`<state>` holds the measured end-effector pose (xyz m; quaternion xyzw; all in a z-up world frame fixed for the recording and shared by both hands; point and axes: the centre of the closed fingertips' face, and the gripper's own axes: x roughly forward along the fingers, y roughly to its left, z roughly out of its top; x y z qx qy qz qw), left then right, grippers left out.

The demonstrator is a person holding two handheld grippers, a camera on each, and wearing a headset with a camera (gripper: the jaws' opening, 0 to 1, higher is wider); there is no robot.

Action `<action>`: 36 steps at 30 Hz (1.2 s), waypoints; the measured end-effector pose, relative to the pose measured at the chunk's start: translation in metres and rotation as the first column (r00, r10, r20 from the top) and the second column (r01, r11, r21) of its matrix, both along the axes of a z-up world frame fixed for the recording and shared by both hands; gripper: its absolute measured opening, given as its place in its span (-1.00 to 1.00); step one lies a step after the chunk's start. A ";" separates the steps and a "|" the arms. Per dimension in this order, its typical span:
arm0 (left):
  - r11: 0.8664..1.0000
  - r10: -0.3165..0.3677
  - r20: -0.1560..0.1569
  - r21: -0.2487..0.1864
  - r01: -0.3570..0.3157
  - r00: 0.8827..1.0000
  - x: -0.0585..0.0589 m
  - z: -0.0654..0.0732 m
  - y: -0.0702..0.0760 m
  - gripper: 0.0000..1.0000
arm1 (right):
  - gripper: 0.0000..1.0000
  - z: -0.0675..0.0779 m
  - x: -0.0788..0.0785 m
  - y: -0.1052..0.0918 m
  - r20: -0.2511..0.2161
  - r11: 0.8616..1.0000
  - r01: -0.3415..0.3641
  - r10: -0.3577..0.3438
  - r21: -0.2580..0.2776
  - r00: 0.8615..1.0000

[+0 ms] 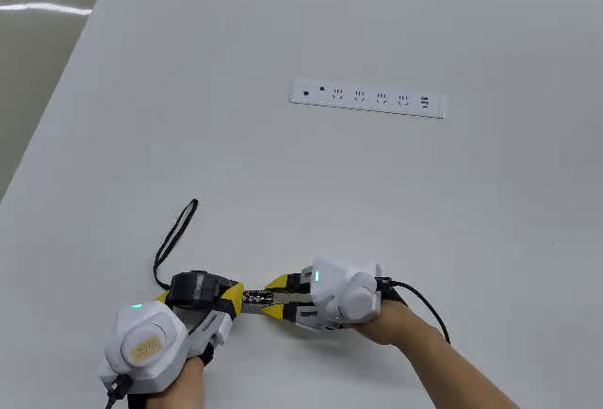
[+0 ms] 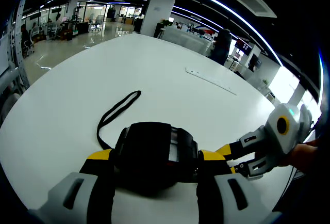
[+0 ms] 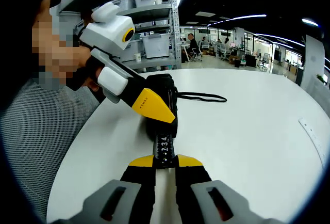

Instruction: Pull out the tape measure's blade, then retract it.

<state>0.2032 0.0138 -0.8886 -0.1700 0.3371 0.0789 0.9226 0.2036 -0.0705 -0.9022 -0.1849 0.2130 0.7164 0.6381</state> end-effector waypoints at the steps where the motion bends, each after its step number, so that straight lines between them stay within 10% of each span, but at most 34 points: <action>1: 1.000 0.000 0.001 0.000 0.000 1.000 0.000 0.000 0.000 0.23 | -0.76 0.000 0.000 0.001 0.000 1.000 0.000 0.000 0.000 1.000; 36: 1.000 0.001 0.002 -0.029 -0.001 1.000 0.000 0.001 0.001 0.23 | -0.76 -0.001 -0.004 0.026 0.009 1.000 -0.022 0.022 0.010 1.000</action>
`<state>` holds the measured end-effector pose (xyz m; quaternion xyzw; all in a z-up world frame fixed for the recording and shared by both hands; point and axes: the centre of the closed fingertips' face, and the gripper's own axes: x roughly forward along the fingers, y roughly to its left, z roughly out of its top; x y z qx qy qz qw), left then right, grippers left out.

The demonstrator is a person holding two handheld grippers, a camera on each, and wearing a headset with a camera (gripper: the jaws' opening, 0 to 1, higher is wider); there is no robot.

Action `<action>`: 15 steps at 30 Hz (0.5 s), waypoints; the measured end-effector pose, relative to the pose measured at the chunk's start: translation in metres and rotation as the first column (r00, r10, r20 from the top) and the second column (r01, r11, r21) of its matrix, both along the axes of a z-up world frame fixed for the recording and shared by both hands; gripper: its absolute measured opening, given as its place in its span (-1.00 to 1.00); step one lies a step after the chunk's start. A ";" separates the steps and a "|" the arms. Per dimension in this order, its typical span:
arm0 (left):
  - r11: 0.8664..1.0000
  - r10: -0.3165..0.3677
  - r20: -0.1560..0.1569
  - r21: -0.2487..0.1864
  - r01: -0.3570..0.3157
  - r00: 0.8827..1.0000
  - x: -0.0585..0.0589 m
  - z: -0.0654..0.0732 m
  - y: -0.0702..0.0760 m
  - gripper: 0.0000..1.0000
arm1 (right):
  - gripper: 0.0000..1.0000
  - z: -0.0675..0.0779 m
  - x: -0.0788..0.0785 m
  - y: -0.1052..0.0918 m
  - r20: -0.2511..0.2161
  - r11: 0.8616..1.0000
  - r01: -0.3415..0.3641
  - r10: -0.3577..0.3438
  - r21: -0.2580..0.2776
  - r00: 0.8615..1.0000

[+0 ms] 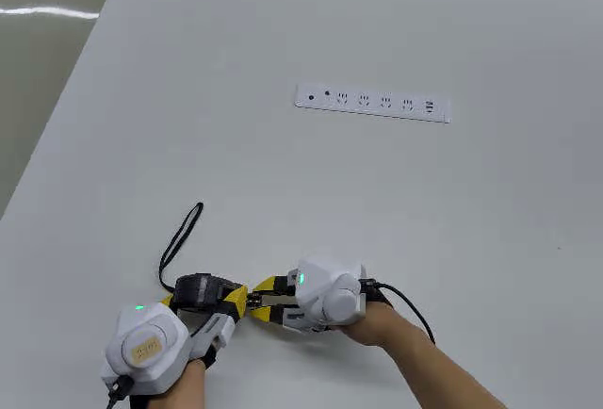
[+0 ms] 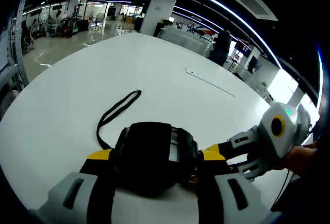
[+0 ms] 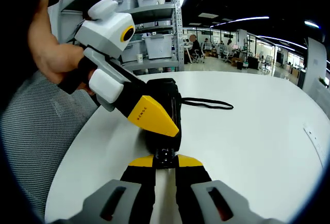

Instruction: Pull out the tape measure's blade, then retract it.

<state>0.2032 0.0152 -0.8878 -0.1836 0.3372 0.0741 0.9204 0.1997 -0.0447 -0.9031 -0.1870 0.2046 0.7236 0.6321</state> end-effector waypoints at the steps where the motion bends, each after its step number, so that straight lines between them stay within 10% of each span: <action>1: 1.000 0.000 0.000 -0.001 0.000 1.000 0.000 0.000 0.000 0.23 | -0.76 0.000 0.000 0.001 0.002 1.000 -0.002 0.002 0.000 1.000; 15: 1.000 0.003 0.001 -0.011 -0.003 1.000 0.000 0.000 0.000 0.23 | -0.76 0.000 0.000 0.006 0.014 1.000 -0.013 0.013 0.000 1.000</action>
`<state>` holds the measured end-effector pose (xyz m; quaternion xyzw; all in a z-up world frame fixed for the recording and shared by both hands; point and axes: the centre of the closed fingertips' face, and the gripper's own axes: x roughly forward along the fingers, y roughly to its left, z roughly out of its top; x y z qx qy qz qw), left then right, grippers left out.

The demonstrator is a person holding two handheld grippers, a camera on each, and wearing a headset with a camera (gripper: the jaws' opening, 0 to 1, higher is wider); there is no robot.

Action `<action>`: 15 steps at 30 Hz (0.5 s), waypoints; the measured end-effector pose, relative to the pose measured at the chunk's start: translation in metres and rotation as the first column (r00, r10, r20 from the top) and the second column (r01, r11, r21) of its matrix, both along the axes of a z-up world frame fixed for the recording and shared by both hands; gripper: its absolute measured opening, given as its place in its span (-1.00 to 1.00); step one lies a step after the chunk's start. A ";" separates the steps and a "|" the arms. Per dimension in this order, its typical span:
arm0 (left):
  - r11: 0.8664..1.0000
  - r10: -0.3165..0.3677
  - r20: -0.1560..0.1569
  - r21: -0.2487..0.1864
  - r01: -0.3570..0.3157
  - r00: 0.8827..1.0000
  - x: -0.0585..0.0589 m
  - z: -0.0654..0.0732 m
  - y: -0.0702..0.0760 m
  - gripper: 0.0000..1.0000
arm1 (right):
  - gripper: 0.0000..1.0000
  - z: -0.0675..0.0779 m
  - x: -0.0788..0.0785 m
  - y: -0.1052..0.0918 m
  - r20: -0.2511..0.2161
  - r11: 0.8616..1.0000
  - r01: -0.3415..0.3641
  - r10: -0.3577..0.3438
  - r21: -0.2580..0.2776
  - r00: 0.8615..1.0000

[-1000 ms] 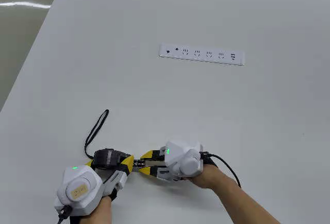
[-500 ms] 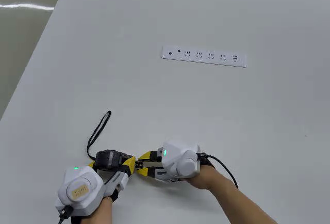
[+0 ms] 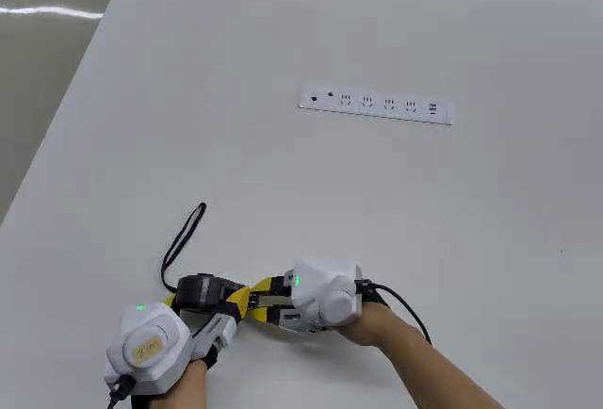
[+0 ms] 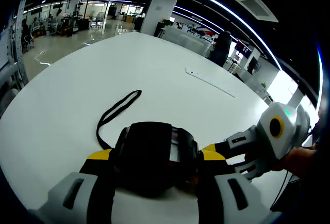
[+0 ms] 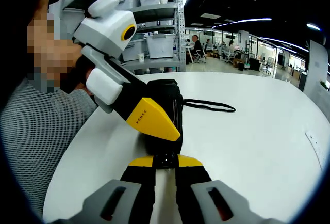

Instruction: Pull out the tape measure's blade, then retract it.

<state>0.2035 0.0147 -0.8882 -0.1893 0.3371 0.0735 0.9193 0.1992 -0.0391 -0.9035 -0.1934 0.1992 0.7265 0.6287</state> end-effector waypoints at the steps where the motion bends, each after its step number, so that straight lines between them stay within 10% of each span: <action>1: 1.000 0.000 0.000 0.000 0.000 1.000 0.000 0.000 0.000 0.23 | -0.76 0.000 0.000 0.000 0.000 1.000 0.002 -0.002 -0.001 1.000; 15: 1.000 -0.004 -0.005 0.003 0.004 1.000 0.000 -0.001 -0.001 0.24 | -0.74 -0.002 0.000 -0.001 -0.005 0.999 0.042 -0.042 -0.021 0.999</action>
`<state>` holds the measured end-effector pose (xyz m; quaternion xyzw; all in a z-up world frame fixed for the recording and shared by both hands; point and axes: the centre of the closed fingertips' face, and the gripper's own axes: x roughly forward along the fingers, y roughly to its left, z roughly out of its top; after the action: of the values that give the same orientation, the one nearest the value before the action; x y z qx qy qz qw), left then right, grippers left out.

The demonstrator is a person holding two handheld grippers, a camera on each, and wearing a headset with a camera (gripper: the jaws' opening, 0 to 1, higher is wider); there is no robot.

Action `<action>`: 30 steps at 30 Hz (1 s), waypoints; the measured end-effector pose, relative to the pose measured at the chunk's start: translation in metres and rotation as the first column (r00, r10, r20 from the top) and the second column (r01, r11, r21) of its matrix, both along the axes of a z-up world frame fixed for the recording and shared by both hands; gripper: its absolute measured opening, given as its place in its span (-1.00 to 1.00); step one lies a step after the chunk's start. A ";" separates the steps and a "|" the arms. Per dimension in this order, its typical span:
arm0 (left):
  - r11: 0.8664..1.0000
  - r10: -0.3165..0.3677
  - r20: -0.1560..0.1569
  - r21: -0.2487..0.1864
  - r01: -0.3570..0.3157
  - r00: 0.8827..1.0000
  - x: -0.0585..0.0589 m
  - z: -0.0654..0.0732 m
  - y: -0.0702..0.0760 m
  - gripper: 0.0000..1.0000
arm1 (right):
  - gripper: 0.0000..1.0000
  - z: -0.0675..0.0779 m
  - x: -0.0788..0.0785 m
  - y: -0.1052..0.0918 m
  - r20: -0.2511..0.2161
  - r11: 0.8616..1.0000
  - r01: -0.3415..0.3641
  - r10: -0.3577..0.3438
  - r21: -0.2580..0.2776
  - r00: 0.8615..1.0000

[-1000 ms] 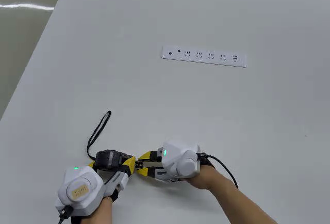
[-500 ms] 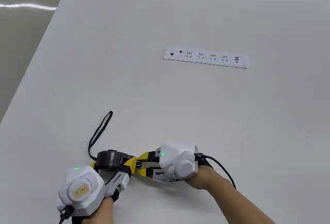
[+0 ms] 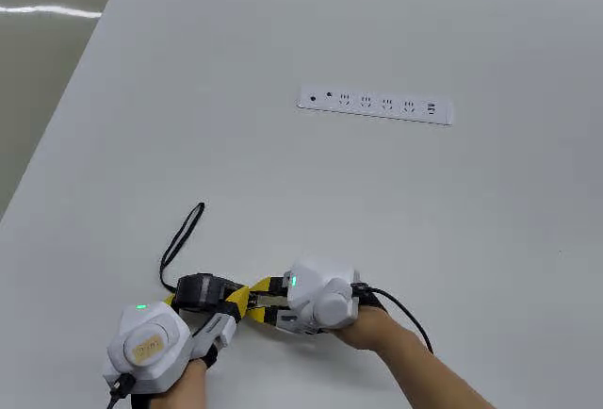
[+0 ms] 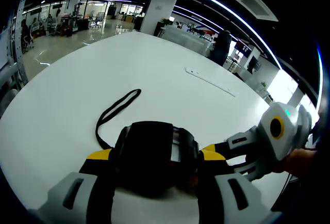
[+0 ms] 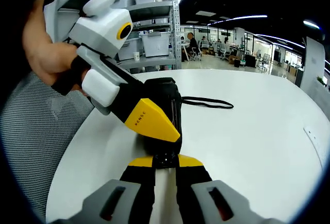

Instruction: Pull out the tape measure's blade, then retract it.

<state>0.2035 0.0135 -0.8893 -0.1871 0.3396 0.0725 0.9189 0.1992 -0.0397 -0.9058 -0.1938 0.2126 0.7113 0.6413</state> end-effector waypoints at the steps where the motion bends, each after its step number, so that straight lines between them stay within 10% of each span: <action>1: 1.000 0.000 -0.001 0.000 0.000 1.000 0.000 0.000 0.000 0.25 | -0.74 0.000 0.000 0.000 -0.001 1.000 0.001 -0.001 -0.001 1.000; 30: 1.000 -0.004 -0.028 -0.028 0.004 1.000 0.000 -0.008 -0.003 0.28 | -0.71 -0.008 0.001 0.000 0.006 0.999 0.029 -0.029 -0.021 1.000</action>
<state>0.2035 0.0100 -0.8973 -0.1980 0.3538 0.0686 0.9115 0.2003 -0.0396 -0.9142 -0.1995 0.2208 0.6990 0.6502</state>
